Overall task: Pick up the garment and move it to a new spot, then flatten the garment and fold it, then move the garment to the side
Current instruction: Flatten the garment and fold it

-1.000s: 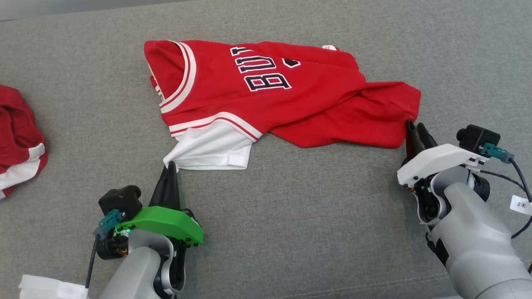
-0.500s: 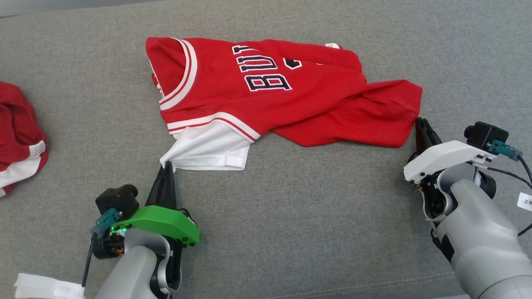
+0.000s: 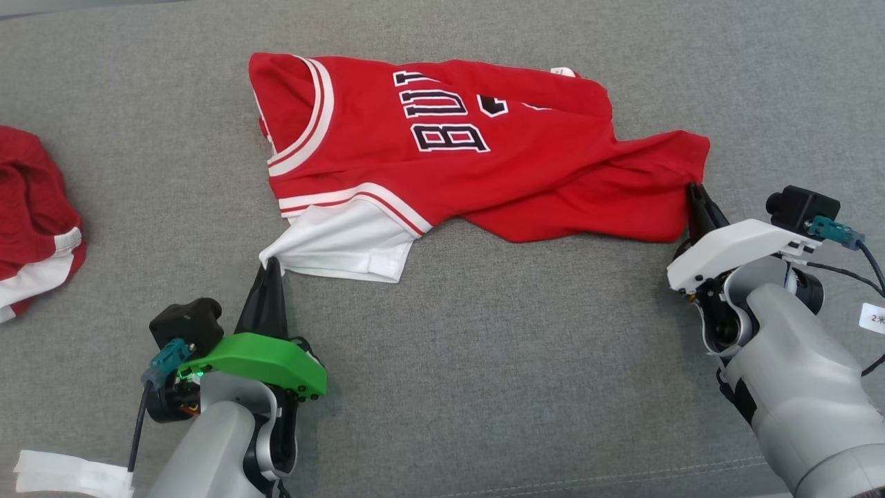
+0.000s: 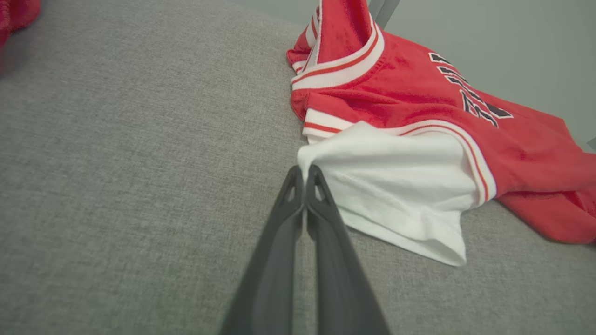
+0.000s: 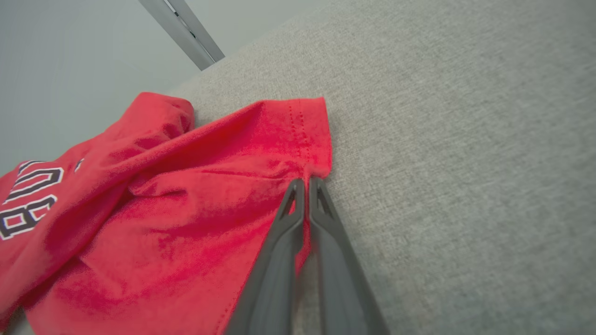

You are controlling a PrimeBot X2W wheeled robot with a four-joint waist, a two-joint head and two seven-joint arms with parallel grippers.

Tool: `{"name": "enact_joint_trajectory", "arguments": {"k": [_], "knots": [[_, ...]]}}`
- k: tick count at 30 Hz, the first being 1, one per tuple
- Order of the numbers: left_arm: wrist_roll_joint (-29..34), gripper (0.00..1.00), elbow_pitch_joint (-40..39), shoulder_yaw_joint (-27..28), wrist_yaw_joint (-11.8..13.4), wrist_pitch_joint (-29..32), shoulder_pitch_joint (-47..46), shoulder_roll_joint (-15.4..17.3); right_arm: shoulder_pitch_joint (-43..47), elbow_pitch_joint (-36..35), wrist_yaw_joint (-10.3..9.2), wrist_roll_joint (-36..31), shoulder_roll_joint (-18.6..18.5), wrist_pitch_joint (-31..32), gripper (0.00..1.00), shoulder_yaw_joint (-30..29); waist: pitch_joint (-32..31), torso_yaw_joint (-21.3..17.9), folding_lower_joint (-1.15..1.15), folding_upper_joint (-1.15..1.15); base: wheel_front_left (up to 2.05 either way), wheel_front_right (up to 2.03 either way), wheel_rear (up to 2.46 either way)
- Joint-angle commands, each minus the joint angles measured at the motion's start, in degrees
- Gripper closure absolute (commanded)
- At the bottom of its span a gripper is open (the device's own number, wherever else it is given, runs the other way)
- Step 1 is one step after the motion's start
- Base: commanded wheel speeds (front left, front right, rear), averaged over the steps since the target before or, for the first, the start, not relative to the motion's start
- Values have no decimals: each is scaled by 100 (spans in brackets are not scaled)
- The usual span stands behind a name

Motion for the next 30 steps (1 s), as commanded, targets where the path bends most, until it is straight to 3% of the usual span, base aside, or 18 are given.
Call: {"name": "enact_joint_trajectory", "arguments": {"k": [1, 6, 13, 21, 30], "knots": [[8, 100, -32, 50, 8, -27, -47, 17, 126, -143, -1, -24, -89, 1, 100, -42, -93, -5, 0, 0, 0, 0, 0], [-154, 100, -234, 303, -107, -63, 60, -44, 448, -768, -1, -176, -225, -3, 100, -92, -423, -73, 0, 0, 0, 0, 0], [-537, 100, -829, 755, -422, 18, -270, 93, 619, -1609, -1, 70, -738, 10, 100, 598, -1006, -182, 0, 0, 0, 0, 0], [-1026, 100, -1473, 1123, -461, 802, -1250, 434, 168, -2704, -1, 742, -1682, 524, 100, 1248, -1563, -287, 0, 0, 0, 0, 0], [-1258, 100, -1889, 1154, -340, 1872, -2685, 762, -864, -3667, -1, 1228, -2473, 1110, 100, 1211, -1861, -405, 0, 0, 0, 0, 0]]}}
